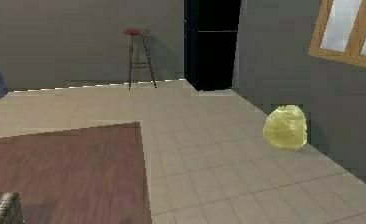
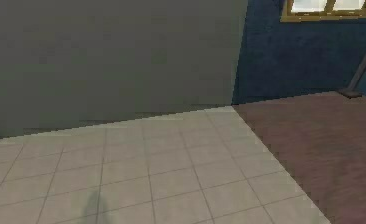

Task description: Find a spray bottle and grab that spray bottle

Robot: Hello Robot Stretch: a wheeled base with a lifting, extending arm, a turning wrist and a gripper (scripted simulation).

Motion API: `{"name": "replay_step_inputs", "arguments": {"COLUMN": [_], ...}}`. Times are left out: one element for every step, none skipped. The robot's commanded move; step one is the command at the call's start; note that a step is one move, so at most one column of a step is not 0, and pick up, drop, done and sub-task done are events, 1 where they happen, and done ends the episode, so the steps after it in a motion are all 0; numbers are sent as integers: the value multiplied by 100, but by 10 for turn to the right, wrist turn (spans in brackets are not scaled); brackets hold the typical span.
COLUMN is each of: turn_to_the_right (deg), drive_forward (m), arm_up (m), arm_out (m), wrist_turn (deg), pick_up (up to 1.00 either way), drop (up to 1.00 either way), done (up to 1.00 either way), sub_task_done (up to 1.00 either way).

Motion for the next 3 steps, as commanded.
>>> {"name": "replay_step_inputs", "arguments": {"turn_to_the_right": [-90, 0, -450], "drive_forward": [0, 100, 0], "arm_up": [0, 0, 0], "arm_out": [0, 0, 0], "wrist_turn": [0, 0, 0], "pick_up": [0, 0, 0], "drop": [0, 0, 0], "done": [0, 0, 0], "sub_task_done": [0, 0, 0]}}
